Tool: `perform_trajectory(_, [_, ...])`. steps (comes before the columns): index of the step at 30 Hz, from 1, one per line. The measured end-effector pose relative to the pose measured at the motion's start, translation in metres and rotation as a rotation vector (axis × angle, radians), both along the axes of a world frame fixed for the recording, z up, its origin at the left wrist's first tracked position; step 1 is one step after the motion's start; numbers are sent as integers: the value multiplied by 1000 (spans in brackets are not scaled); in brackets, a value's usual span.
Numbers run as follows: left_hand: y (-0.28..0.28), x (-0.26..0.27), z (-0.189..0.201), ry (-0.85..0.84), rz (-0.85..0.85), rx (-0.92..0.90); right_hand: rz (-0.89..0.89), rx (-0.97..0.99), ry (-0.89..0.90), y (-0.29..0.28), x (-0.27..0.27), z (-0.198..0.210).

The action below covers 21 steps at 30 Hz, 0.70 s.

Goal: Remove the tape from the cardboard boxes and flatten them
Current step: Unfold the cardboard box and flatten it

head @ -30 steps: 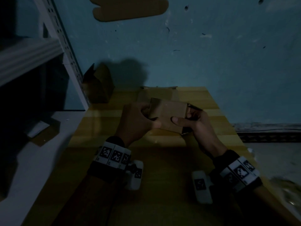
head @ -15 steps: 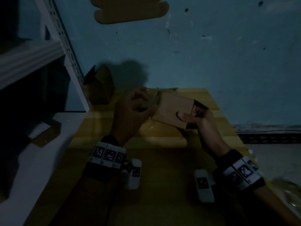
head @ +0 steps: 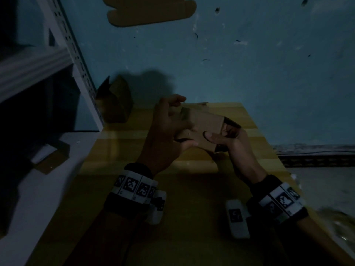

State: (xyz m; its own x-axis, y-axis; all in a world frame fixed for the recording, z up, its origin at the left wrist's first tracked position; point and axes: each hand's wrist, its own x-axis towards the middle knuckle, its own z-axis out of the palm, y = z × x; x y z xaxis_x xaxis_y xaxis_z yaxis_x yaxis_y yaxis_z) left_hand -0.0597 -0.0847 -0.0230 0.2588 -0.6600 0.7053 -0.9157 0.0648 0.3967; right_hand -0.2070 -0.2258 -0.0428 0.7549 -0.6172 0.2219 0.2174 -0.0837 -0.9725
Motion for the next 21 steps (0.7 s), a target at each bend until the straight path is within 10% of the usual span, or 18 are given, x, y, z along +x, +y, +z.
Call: perform_trajectory(21, [-4,-1,-10,147,188,24,-24,29,25,3,1,1])
